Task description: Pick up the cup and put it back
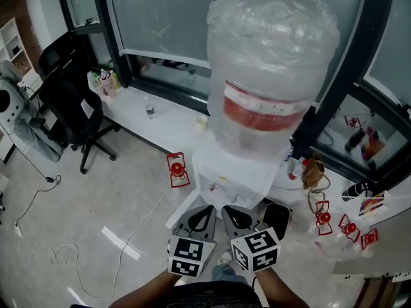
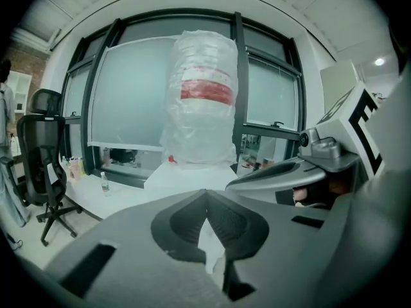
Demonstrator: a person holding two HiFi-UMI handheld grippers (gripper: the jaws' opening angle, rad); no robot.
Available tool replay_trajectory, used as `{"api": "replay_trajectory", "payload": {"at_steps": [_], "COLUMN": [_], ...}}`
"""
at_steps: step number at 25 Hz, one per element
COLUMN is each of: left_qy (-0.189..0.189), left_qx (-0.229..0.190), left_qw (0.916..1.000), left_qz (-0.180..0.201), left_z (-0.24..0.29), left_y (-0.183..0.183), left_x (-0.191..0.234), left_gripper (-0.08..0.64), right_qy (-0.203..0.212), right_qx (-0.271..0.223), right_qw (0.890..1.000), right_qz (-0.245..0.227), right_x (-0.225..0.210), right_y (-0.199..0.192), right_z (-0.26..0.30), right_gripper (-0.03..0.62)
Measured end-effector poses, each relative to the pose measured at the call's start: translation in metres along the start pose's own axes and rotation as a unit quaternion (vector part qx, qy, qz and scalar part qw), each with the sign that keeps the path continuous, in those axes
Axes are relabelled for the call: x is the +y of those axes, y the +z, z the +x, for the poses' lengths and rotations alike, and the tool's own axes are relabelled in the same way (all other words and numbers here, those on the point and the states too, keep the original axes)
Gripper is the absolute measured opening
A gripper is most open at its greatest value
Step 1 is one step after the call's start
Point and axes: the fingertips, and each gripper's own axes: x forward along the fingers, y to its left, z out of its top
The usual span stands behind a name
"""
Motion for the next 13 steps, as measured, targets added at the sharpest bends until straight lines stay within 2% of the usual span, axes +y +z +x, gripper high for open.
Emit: {"api": "replay_trajectory", "payload": {"at_steps": [13], "left_qy": [0.001], "left_qx": [0.0], "left_qw": [1.0], "left_qz": [-0.006], "left_z": [-0.0091], "left_y": [0.0006], "left_x": [0.0009], "left_gripper": [0.011], "right_qy": [0.004], "right_qx": [-0.003], "right_qw": [1.0], "right_qz": [0.003], "right_x": [0.008], "right_y": [0.008], "right_z": [0.001], "right_gripper": [0.021]}}
